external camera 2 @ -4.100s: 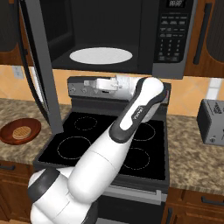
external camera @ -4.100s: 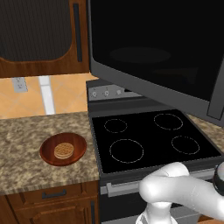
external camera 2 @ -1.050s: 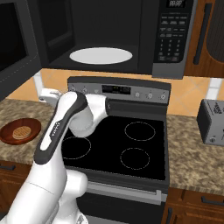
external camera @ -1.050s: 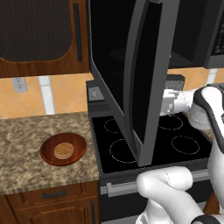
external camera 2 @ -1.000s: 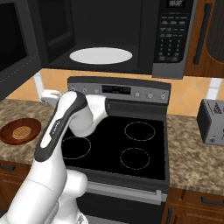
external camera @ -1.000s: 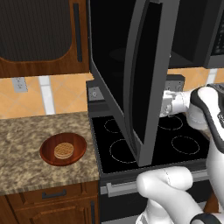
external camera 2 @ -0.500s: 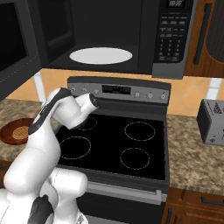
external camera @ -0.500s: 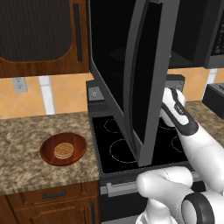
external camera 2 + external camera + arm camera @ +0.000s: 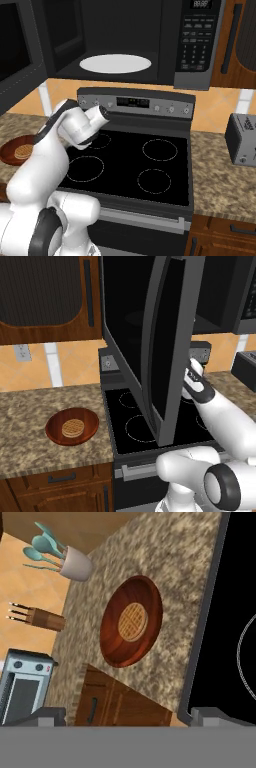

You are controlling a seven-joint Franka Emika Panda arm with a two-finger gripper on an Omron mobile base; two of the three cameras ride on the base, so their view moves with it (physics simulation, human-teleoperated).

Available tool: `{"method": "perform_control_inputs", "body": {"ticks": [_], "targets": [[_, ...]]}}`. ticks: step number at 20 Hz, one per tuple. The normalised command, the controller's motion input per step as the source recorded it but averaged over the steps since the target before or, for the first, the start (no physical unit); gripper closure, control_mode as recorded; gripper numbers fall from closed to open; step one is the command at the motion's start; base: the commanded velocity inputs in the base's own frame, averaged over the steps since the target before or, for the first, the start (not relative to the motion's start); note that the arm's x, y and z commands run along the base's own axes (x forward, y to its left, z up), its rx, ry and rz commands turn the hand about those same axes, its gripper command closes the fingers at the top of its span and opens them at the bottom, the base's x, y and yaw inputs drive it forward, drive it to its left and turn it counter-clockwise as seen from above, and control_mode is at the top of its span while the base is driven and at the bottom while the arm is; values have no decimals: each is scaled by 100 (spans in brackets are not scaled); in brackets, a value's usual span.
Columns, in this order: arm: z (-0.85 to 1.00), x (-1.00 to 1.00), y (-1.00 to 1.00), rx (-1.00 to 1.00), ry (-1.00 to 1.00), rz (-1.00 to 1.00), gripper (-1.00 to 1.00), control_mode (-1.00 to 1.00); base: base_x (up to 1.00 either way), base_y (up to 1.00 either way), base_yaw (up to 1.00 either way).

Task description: Open the microwave, place the bowl with waffle inside the microwave, then close the microwave door and turn it on.

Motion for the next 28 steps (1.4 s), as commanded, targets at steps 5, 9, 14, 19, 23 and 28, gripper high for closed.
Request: {"method": "perform_control_inputs", "body": {"ticks": [5, 9, 14, 19, 23, 28], "targets": [[-52, 23, 36, -1, 9, 0, -100, -100, 0, 0, 0], [-38, 13, 38, 0, 9, 0, -100, -100, 0, 0, 0], [-28, 8, 55, 0, 5, 0, -100, -100, 0, 0, 0], [-45, 31, 33, 0, 8, 0, -100, -100, 0, 0, 0], [-32, 24, 35, 0, 0, 0, -100, -100, 0, 0, 0], [-21, 20, 40, 0, 0, 0, -100, -100, 0, 0, 0]]}}
